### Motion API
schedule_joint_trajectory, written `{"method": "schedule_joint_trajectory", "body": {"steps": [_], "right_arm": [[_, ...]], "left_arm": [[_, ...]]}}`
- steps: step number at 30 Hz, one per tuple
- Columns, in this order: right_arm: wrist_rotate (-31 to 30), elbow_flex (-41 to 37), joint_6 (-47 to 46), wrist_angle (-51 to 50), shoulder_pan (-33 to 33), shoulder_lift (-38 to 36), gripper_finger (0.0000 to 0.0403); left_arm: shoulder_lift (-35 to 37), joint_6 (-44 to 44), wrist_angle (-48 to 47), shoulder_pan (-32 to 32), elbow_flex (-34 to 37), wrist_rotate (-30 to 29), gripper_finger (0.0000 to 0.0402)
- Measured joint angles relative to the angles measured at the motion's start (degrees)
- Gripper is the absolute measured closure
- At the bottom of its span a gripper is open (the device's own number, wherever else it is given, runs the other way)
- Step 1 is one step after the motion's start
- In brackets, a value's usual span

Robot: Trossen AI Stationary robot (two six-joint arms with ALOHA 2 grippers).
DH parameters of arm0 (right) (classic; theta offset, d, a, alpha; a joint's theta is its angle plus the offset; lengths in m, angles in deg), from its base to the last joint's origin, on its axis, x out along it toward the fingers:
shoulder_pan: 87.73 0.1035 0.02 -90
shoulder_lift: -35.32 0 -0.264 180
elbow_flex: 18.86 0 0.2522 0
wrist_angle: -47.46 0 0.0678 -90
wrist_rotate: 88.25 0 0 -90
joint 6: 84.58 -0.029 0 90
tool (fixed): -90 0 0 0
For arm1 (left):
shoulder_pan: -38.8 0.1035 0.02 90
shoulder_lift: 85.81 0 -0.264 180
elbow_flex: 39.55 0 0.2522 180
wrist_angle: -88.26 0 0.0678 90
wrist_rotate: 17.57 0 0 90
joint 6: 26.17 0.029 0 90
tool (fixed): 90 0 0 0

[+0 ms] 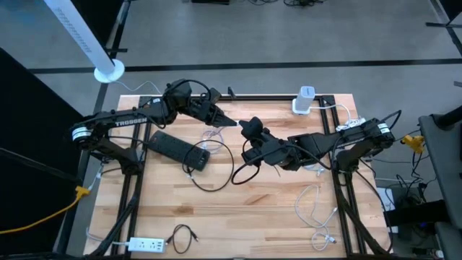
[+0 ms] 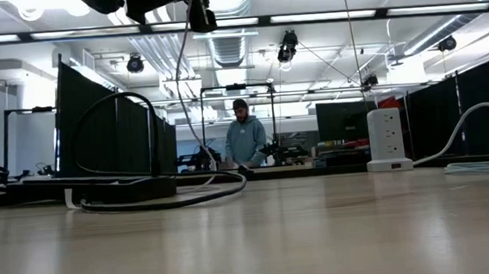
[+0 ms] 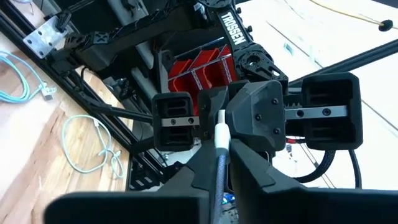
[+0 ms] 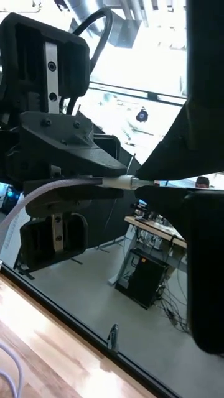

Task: Insert USB
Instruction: Insert the top left white charger cable into the black outlet extension

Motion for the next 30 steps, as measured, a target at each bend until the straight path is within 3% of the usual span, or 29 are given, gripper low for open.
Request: {"method": "schedule_joint_trajectory", "body": {"steps": [12, 23, 30], "right_arm": [[1.6, 0.0, -2.8, -0.1, 0.0, 0.0, 0.0389], [4.0, 0.0, -17.5, 0.0, 0.0, -1.3, 0.0250], [9.4, 0.0, -40.6, -2.5, -0.3, -7.2, 0.0180]], "left_arm": [[0.0, 1.3, -0.2, 0.0, 0.0, 0.7, 0.0401], [0.0, 4.2, -0.5, 0.2, 0.0, 3.1, 0.0401], [0.6, 9.5, -0.6, 1.3, 0.0, 6.7, 0.0402]]}}
